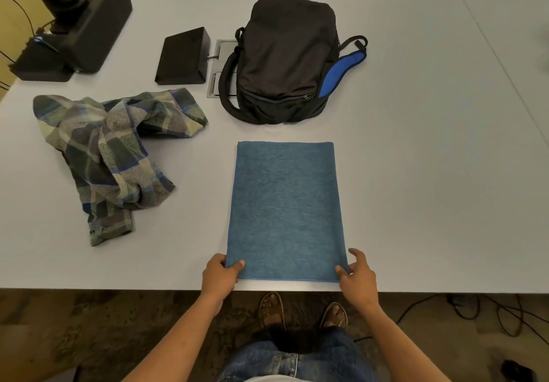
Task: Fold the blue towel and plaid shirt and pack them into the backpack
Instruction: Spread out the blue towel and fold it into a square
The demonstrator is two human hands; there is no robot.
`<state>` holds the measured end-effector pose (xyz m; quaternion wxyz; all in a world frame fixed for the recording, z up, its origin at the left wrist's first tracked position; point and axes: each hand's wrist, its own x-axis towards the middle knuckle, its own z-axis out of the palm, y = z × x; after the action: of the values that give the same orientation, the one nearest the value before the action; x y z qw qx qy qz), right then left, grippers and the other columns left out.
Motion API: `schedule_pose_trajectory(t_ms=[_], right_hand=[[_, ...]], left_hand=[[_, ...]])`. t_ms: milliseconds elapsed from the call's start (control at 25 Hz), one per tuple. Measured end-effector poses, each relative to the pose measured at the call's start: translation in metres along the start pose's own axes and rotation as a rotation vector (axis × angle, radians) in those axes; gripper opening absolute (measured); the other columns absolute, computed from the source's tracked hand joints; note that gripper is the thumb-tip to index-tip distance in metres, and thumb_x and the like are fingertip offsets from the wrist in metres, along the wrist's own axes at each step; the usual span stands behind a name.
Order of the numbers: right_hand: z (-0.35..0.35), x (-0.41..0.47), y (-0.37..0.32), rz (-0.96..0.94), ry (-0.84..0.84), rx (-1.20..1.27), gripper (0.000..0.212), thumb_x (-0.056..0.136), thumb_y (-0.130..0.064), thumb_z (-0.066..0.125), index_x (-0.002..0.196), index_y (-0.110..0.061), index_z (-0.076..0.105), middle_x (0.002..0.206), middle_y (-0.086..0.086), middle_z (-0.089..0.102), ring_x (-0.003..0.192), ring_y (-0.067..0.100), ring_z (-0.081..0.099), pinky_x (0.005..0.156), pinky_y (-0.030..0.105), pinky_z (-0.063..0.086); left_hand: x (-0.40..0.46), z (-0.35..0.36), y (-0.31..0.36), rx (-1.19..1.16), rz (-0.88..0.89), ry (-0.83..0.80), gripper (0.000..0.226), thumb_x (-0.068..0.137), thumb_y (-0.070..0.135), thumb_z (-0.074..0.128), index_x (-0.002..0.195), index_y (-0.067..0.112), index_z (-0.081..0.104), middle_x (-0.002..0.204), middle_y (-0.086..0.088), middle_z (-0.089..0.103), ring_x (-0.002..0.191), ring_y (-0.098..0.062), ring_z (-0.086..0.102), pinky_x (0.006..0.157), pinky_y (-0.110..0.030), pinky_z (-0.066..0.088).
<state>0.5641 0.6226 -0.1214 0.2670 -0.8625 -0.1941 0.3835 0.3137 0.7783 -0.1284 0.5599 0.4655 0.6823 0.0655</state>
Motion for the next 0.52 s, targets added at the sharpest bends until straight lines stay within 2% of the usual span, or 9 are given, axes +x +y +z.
schedule_pose_trajectory(t_ms=[160,280,360,440,520], right_hand=[[-0.006,-0.009,0.006,-0.009,0.013,0.035,0.056,0.095,-0.015,0.062,0.144,-0.016,0.036,0.084,-0.002,0.062,0.075,0.006,0.057,0.057,0.017,0.041],[-0.009,-0.016,0.012,-0.024,0.027,0.08,0.052,0.093,-0.016,0.065,0.14,-0.019,0.042,0.077,0.004,0.064,0.073,0.013,0.062,0.056,0.017,0.042],[-0.013,-0.019,0.012,-0.064,0.04,0.117,0.047,0.093,-0.016,0.066,0.135,-0.026,0.047,0.07,0.008,0.065,0.067,0.016,0.064,0.056,0.015,0.042],[-0.016,-0.019,0.011,-0.106,0.035,0.15,0.038,0.093,-0.016,0.065,0.126,-0.032,0.052,0.066,0.009,0.065,0.06,0.015,0.065,0.057,0.016,0.046],[-0.019,-0.017,0.008,-0.121,0.032,0.18,0.024,0.095,-0.015,0.063,0.115,-0.027,0.064,0.065,0.007,0.067,0.057,0.013,0.065,0.058,0.022,0.049]], left_hand=[[-0.017,-0.01,-0.007,0.014,0.084,-0.03,0.045,0.086,0.034,0.073,0.121,0.02,0.047,0.108,-0.006,0.063,0.083,-0.022,0.064,0.059,-0.024,0.051],[-0.029,-0.015,-0.008,0.043,0.164,-0.008,0.048,0.089,0.032,0.07,0.125,0.037,0.039,0.091,-0.009,0.069,0.064,-0.017,0.062,0.05,-0.018,0.047],[-0.032,-0.019,-0.009,0.056,0.207,0.003,0.036,0.092,0.032,0.066,0.12,0.04,0.045,0.076,-0.008,0.07,0.054,-0.016,0.059,0.051,-0.021,0.047],[-0.031,-0.023,-0.006,0.04,0.243,-0.016,0.015,0.094,0.028,0.063,0.108,0.032,0.059,0.066,-0.005,0.067,0.051,-0.015,0.057,0.054,-0.026,0.047],[-0.03,-0.026,0.001,-0.026,0.258,-0.047,0.008,0.096,0.02,0.061,0.099,0.024,0.067,0.07,-0.008,0.067,0.053,-0.017,0.059,0.052,-0.031,0.045]])
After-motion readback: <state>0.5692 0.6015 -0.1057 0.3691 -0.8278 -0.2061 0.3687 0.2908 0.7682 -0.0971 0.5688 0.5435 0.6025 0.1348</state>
